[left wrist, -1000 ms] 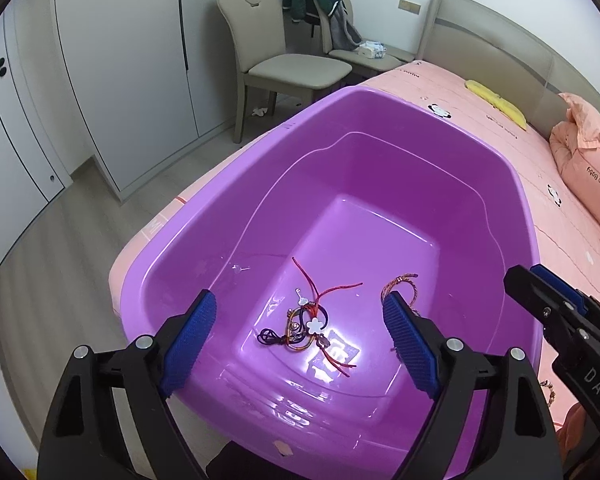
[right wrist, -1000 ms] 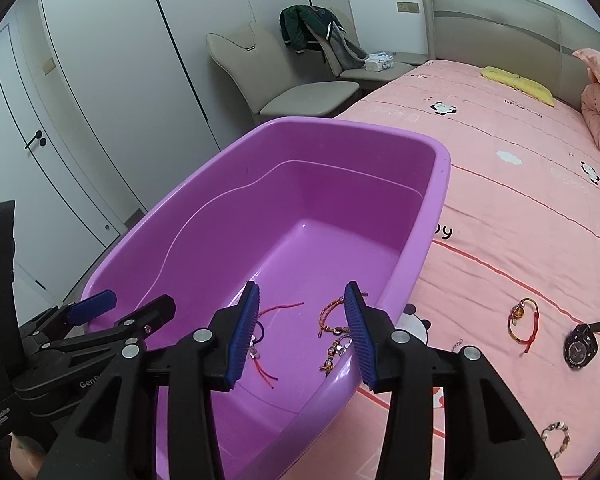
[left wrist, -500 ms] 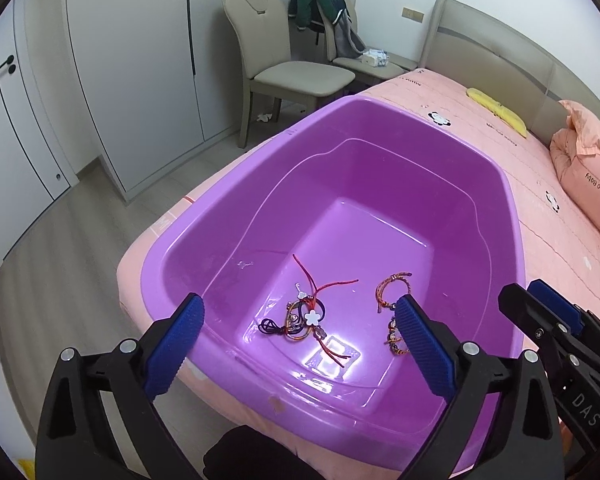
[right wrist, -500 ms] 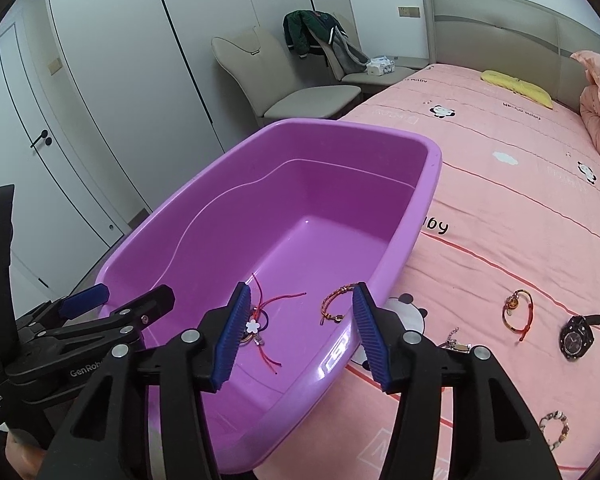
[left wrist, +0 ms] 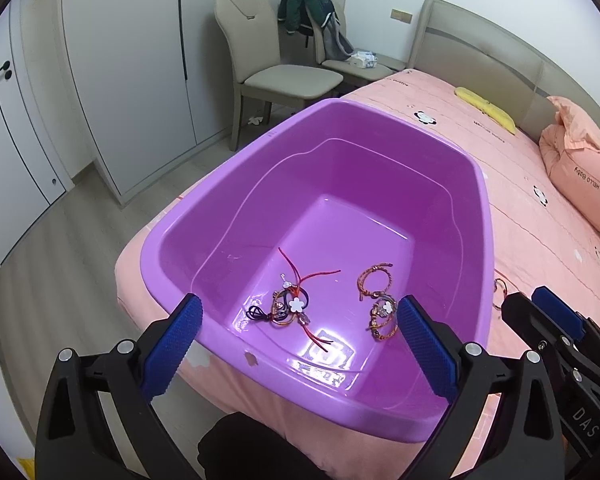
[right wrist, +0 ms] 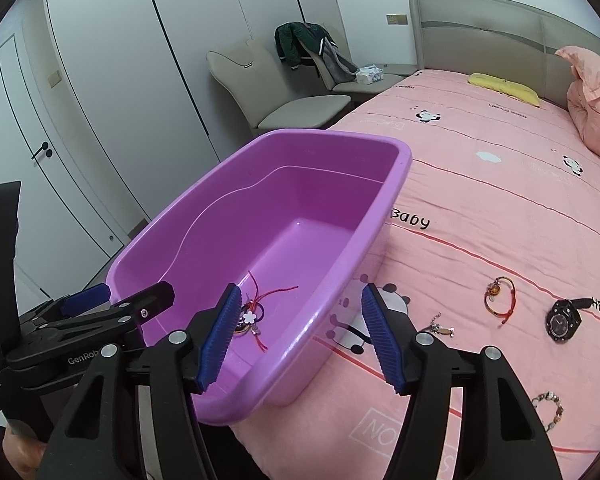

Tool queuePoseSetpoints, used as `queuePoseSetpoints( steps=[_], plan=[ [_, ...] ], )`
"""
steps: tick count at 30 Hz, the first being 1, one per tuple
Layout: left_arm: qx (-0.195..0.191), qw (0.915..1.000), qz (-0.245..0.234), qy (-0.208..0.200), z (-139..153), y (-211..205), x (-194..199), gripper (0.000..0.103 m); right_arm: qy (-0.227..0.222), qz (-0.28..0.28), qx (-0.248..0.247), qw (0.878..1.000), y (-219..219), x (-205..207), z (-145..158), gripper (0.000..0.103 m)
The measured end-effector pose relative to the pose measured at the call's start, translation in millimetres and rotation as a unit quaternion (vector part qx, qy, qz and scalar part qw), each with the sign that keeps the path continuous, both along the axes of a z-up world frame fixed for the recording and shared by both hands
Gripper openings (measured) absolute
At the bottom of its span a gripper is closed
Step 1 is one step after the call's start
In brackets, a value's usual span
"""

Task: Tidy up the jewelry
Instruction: 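Withdraw both open tools from the basin back over the bedspread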

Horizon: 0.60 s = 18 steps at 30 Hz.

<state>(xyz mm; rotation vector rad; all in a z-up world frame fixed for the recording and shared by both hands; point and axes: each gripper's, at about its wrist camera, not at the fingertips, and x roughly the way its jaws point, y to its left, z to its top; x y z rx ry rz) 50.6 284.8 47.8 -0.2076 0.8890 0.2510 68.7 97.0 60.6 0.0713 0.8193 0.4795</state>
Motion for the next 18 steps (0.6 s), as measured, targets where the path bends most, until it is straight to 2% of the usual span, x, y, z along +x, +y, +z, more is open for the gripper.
queuePoseSetpoints(
  steps=[18],
  plan=[
    [0.016, 0.9958, -0.09, -0.013, 7.9, -90.8, -26.1, 0.096, 0.004, -0.082, 0.02, 0.996, -90.4, -48.5, -9.1, 0.061]
  ],
)
